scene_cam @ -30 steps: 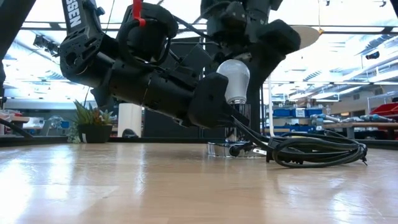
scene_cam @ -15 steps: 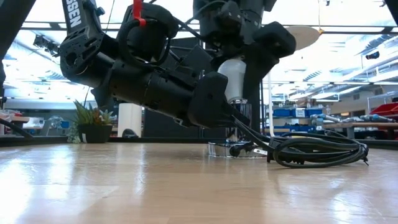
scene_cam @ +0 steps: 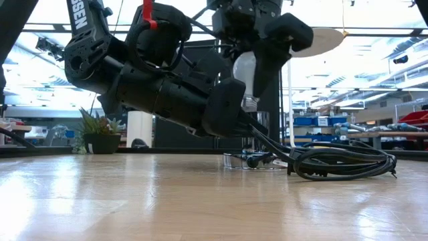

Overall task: Screw lightbulb
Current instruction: Insert the lightbulb into the lamp

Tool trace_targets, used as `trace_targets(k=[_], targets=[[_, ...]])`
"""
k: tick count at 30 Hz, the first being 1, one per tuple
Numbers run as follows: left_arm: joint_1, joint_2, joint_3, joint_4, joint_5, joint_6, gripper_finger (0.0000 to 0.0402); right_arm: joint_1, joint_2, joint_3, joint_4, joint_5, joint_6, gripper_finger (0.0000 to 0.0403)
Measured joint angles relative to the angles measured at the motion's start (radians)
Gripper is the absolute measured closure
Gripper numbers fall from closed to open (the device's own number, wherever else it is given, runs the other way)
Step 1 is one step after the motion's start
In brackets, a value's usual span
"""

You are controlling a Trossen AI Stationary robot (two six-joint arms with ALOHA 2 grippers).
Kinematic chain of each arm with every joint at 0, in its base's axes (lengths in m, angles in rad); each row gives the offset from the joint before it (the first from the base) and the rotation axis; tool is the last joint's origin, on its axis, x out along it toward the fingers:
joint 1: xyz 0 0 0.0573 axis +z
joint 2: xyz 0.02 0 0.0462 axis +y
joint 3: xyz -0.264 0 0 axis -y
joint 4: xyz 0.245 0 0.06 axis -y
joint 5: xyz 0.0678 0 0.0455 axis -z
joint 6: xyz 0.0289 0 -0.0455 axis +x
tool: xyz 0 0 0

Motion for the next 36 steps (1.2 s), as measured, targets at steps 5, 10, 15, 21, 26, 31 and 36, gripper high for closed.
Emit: trace_targets(k=[5,10,15,21,26,31,36], targets=[[0.0,0.0,0.0,-0.001,-0.001,-0.012,0.0199,0.014,-0.002,0.009,-0.021,0.035,-0.04,0.0127],[0.0,0.001,0.0,-0.002,-0.003,-0.019,0.0199,0.036,-0.004,-0.004,-0.033,0.07,-0.111,0.0146],[0.003,0.001,0.0,-0.007,-0.01,-0.033,0.0199,0.059,-0.004,-0.005,-0.035,0.092,-0.122,0.0149],[0.01,0.0,0.0,-0.036,-0.04,-0.07,0.0199,0.068,-0.003,-0.006,-0.05,0.083,-0.127,0.0118],[0.014,-0.001,0.0,-0.048,-0.056,-0.072,0.0199,0.065,-0.004,0.005,-0.042,0.071,-0.131,0.013],[0.014,-0.001,0.0,-0.055,-0.077,-0.071,0.0199,0.066,-0.004,0.005,-0.053,0.055,-0.131,0.014],[0.014,0.0,-0.001,-0.045,-0.078,-0.049,0.0199,0.062,-0.004,-0.01,-0.027,0.036,-0.13,0.013]])
